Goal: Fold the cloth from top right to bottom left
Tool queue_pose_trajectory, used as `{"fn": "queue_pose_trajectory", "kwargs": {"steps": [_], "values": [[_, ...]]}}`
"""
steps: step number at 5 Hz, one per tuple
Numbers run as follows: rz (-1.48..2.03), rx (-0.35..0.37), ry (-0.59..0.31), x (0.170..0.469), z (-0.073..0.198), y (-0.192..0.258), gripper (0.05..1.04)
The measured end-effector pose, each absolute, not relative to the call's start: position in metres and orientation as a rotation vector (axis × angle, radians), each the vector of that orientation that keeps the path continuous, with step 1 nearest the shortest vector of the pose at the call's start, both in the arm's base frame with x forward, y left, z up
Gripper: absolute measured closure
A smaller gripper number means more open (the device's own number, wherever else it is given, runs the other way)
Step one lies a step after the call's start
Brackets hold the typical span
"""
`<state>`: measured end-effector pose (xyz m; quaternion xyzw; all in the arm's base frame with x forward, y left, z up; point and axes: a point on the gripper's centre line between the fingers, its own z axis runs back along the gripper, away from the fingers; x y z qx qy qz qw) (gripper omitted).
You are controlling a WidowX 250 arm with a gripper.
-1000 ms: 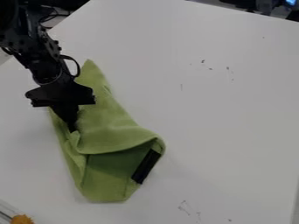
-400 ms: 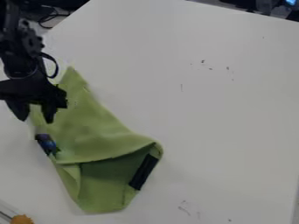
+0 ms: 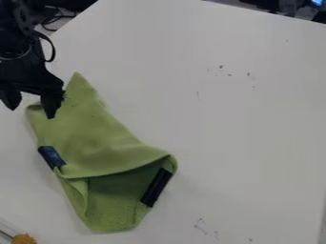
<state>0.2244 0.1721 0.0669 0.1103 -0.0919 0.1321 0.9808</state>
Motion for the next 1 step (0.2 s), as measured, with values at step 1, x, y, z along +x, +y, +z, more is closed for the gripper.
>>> {"fn": "queue_pose_trajectory", "kwargs": {"steps": [1], "values": [[0.176, 0.233, -0.19, 0.2313, 0.0748, 0.1748, 0.083]]}}
